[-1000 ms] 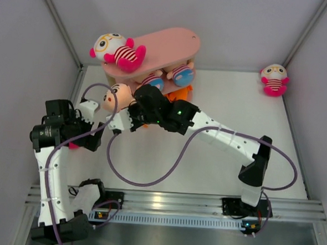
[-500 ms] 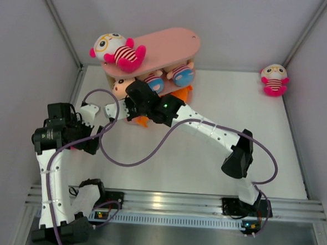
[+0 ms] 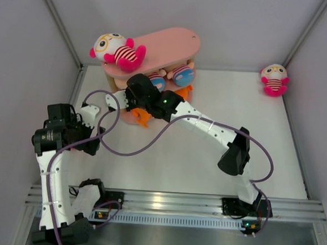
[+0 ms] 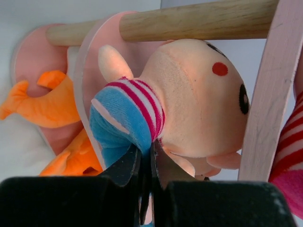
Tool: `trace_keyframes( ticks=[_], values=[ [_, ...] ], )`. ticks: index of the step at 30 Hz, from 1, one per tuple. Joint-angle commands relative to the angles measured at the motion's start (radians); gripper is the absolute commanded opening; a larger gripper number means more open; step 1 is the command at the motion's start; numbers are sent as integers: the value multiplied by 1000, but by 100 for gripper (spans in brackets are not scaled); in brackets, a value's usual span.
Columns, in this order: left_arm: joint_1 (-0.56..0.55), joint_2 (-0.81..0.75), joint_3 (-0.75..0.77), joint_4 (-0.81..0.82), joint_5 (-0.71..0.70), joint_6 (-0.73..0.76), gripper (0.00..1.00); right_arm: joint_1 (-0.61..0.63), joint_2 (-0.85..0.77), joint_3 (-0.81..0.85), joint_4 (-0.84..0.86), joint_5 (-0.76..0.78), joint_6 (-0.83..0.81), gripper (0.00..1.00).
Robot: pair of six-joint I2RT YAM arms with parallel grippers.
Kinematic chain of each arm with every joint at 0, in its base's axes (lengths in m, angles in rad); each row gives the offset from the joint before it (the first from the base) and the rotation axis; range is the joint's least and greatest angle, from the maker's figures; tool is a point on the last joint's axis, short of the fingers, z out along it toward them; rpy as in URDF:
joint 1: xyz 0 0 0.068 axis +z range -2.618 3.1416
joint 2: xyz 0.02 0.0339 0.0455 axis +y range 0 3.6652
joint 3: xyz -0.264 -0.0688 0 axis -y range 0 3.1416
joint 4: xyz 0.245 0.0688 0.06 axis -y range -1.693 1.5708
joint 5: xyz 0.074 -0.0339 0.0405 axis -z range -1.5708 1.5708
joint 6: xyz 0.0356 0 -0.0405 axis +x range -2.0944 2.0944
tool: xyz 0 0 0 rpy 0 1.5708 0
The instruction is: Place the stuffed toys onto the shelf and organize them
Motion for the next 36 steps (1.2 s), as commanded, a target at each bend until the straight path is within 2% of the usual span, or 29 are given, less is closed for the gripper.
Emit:
trace_keyframes(
  ticks=[1, 5, 9, 12, 13, 16, 17, 21, 28, 36],
  values=[
    [-3, -11, -5, 12, -1, 10, 98, -9, 32, 66, 81, 21, 12, 0],
    [-3, -18, -8, 9, -6, 15, 98, -15, 61, 82, 114, 19, 16, 1],
    [-3, -23, -11, 11, -9, 15, 98, -16, 66, 74, 122, -5, 33, 9],
    [-5, -26, -11, 11, -6, 16, 98, -16, 49, 33, 147, -7, 51, 22],
    [-5, -27, -10, 11, -3, 18, 98, -18, 34, 4, 157, -4, 56, 31],
    [-5, -27, -8, 11, 7, 20, 98, -19, 9, -33, 182, -5, 71, 48],
    [-5, -26, -8, 11, 10, 20, 98, -18, -6, -52, 188, -10, 77, 51],
    [-5, -26, -8, 11, 24, 17, 98, -18, -42, -102, 208, -16, 90, 55],
    [-3, -24, -13, 9, 34, 16, 98, -3, -178, -245, 303, -53, 154, 73],
    [-5, -37, -5, 9, 19, 20, 98, 14, -298, -385, 311, -119, 162, 77]
  ],
)
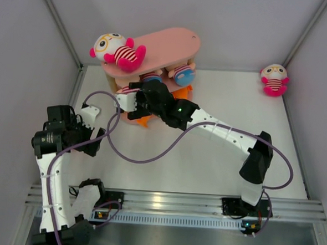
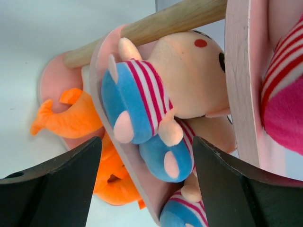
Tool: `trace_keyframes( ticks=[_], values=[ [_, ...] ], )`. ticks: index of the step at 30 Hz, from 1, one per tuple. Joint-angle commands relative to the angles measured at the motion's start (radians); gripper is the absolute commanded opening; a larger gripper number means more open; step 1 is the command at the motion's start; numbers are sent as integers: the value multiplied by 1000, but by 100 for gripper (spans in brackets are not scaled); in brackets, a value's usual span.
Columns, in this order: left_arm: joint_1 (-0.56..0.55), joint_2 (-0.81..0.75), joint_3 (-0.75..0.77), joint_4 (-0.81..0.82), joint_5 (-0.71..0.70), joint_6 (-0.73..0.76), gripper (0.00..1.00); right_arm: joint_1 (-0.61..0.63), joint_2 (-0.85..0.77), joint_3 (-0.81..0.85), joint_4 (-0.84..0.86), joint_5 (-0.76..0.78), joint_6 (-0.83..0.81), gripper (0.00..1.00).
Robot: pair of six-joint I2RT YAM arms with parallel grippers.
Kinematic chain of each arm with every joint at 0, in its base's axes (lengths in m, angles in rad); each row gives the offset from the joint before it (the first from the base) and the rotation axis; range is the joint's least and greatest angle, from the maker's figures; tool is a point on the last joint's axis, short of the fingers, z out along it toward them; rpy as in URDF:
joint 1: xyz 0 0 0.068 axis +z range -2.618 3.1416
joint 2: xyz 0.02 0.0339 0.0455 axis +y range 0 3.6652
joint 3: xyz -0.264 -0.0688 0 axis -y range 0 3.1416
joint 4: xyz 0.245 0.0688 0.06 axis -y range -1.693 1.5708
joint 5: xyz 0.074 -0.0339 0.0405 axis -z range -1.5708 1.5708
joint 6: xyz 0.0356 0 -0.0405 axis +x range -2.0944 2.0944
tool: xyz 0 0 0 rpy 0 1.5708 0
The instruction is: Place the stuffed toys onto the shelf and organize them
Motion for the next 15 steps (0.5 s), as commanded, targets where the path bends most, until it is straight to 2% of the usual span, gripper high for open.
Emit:
trace_keyframes(
  ticks=[1, 4, 6, 7, 10, 13, 14, 15],
  values=[
    [-3, -23, 1, 9, 7, 12, 98, 19, -136, -61, 56, -49, 42, 77],
    [-5, -29, -7, 8, 5, 13, 98, 24, -258, -161, 59, -80, 203, 80],
    [-5, -29, -18, 9, 10, 15, 98, 9, -315, -169, 18, -77, 316, 80],
    [-5, -28, -24, 9, 11, 15, 98, -8, -363, -158, -54, -89, 446, 80],
    [-5, -20, -38, 9, 22, 13, 98, -135, -465, -205, -137, -108, 675, 80],
    [-3, -11, -44, 9, 31, 10, 98, -342, -577, -343, -115, -120, 866, 80],
    [-5, -10, -42, 11, 33, 7, 98, -476, -599, -380, -84, -138, 912, 80],
    [-5, -6, -41, 11, 34, 7, 98, -554, -616, -414, -66, -156, 1021, 80]
  ],
)
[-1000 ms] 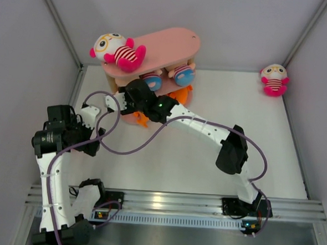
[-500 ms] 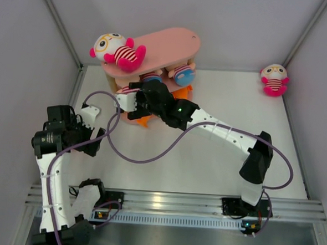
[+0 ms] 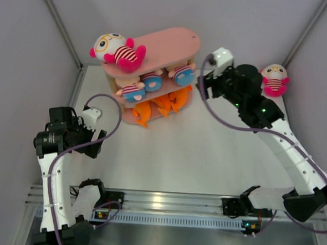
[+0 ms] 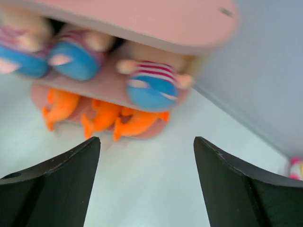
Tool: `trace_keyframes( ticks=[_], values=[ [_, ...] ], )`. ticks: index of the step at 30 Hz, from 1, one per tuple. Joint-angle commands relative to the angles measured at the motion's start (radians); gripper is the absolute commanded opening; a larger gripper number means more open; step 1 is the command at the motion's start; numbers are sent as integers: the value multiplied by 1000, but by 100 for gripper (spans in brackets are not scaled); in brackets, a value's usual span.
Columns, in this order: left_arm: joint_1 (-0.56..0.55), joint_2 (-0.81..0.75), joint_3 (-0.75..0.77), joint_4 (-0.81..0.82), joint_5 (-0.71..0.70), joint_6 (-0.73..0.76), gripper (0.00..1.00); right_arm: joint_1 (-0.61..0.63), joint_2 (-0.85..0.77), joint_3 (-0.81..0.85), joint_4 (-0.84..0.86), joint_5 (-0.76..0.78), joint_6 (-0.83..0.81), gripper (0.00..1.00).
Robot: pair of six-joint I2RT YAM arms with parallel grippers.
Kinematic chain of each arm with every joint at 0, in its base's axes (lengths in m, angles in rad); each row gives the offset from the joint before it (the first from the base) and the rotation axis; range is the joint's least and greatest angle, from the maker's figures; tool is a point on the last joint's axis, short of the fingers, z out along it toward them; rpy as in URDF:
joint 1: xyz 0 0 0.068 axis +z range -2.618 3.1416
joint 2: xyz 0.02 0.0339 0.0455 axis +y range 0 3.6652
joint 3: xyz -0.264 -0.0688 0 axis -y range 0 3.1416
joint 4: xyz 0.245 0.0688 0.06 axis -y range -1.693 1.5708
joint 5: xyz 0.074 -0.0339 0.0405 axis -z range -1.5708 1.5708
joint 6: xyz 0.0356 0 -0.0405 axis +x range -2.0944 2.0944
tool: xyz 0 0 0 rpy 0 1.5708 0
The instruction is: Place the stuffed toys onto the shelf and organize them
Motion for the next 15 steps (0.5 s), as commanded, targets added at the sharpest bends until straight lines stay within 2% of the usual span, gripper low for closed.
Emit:
trace_keyframes(
  ticks=[1, 2, 4, 5, 6, 8, 12, 15],
  values=[
    [-3, 9, -2, 11, 30, 4, 98, -276, -95, -161, 31, -131, 389, 80],
    [-5, 10, -2, 11, 27, 2, 98, -438, -101, -193, 99, -161, 441, 80],
    [-3, 18, -2, 11, 10, -3, 98, -580, -78, -262, 179, -213, 556, 80],
    [-3, 21, -2, 11, -1, -7, 98, -710, -52, -267, 210, -209, 591, 79],
    [-5, 29, 0, 11, -10, -13, 98, -779, -20, -264, 254, -207, 669, 79],
    [-3, 36, -8, 11, -42, -24, 98, -911, 113, -224, 287, -214, 743, 76],
    [-3, 41, -25, 49, -117, -62, 97, -1018, 330, -134, 330, -131, 861, 73],
    [-3, 38, -34, 79, -154, -84, 97, -1050, 477, -53, 356, -45, 865, 74]
  ],
)
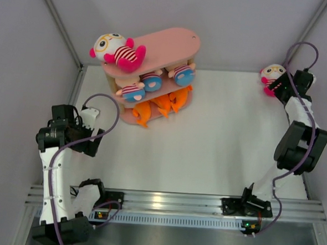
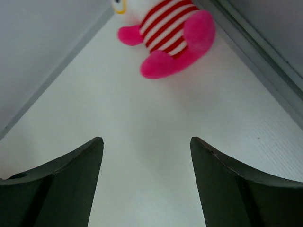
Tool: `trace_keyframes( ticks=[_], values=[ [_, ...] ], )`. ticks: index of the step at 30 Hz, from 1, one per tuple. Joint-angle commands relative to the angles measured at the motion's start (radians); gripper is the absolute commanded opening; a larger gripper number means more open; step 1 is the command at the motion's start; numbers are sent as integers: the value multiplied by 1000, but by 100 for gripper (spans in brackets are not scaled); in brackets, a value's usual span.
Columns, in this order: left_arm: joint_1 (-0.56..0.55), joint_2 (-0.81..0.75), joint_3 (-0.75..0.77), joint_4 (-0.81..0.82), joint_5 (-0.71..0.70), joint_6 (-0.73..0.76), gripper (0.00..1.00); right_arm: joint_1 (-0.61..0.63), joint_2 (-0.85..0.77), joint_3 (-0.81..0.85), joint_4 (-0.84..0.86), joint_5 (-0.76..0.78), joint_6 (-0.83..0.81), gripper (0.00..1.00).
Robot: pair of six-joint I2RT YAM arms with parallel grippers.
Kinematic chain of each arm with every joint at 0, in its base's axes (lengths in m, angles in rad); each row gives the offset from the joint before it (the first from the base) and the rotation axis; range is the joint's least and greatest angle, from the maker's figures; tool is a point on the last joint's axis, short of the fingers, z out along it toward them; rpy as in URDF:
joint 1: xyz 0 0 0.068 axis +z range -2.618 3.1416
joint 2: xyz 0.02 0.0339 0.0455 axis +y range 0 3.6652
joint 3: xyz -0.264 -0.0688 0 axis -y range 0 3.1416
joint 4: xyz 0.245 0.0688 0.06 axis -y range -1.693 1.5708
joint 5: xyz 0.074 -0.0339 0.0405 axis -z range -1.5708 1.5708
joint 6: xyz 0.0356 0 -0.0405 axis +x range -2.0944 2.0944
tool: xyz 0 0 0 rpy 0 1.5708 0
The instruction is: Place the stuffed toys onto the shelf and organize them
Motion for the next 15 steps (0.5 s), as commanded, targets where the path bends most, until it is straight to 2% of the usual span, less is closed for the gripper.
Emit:
trace_keyframes(
  ticks=[1, 8, 10, 15],
  values=[
    [-3, -6, -9, 73, -59, -47, 96, -23, 135, 160, 103, 96, 95, 75],
    [17, 42, -17, 81, -76, -63, 95, -53, 399, 390, 142, 121, 107, 75],
    [23, 56, -9, 79, -102, -63, 95, -53, 473, 453, 110, 175, 173, 75],
    [60, 102, 34, 78, -105, -66, 95, -50, 574, 485, 87, 211, 294, 73]
  ],
)
